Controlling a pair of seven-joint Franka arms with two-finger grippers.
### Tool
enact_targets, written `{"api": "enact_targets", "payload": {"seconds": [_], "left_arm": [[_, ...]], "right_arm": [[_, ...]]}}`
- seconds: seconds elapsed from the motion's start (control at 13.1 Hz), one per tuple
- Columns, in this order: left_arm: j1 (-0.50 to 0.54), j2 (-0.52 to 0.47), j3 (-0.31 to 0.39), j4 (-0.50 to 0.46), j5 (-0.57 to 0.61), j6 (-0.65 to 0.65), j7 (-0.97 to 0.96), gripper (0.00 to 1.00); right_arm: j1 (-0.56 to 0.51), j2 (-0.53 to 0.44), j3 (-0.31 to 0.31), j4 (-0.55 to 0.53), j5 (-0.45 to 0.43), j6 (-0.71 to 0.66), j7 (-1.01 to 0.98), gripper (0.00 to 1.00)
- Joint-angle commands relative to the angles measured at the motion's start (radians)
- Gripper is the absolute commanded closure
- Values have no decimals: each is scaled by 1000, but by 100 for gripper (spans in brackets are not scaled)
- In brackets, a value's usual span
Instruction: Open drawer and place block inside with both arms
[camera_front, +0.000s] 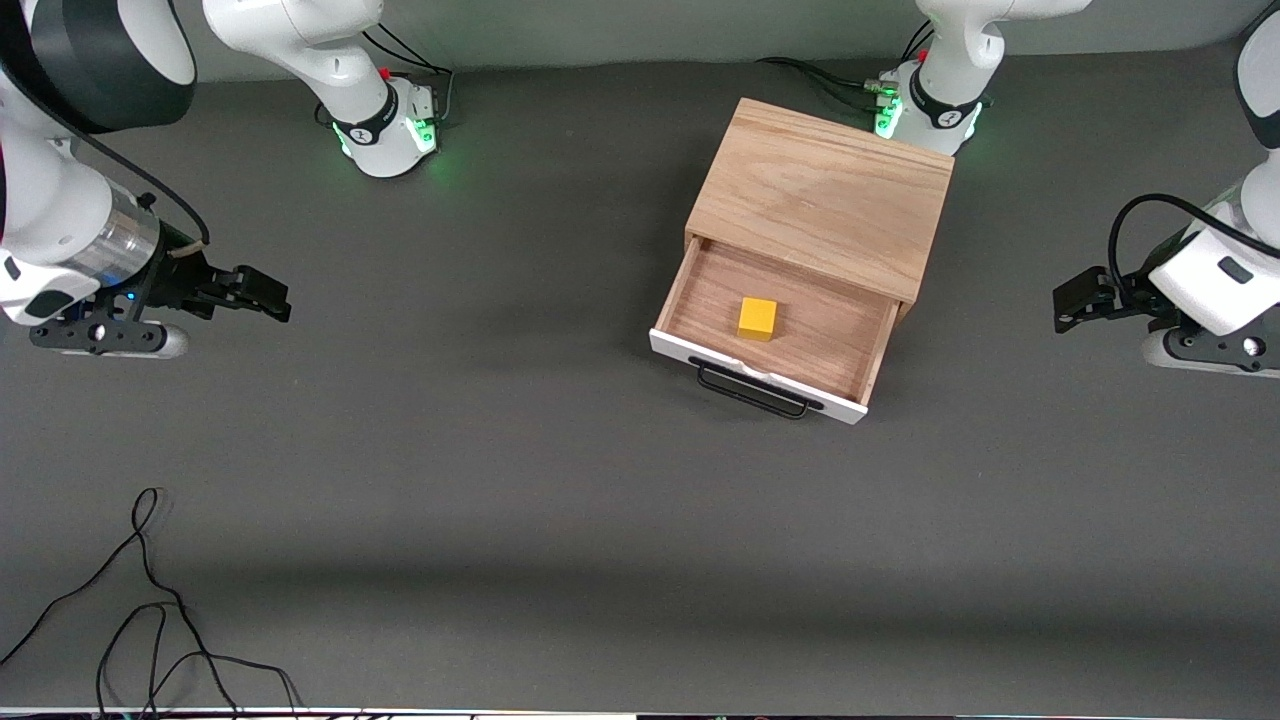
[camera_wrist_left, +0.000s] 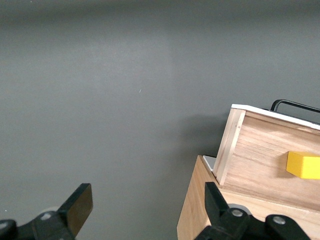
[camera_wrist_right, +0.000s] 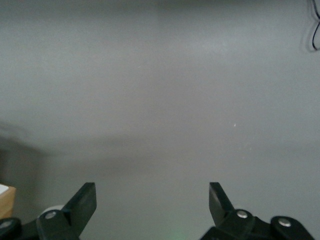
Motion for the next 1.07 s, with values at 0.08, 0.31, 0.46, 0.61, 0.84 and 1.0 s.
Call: {"api": "enact_targets", "payload": {"seconds": [0.08, 0.31, 0.46, 0.61, 0.84, 1.0], "left_arm": [[-3, -28, 10, -21, -9, -11, 19, 0], [-3, -28, 10, -19, -9, -11, 19, 0], [-3, -28, 10, -21, -9, -11, 19, 0], [-3, -26, 12, -19, -8, -12, 21, 0], [-5, -22, 12, -15, -6, -25, 22, 0], [-5, -22, 12, -14, -5, -25, 22, 0]], "right_arm": [[-90, -38, 64, -57, -17, 57, -104, 0], [-88, 0, 61, -17, -9, 56, -96, 0], [-88, 13, 55, 0, 22, 49, -99, 0], [-88, 16, 56, 21, 22, 46, -94, 0], [-88, 23, 56, 21, 22, 39, -100, 0], [-87, 22, 56, 21, 22, 39, -102, 0]]}}
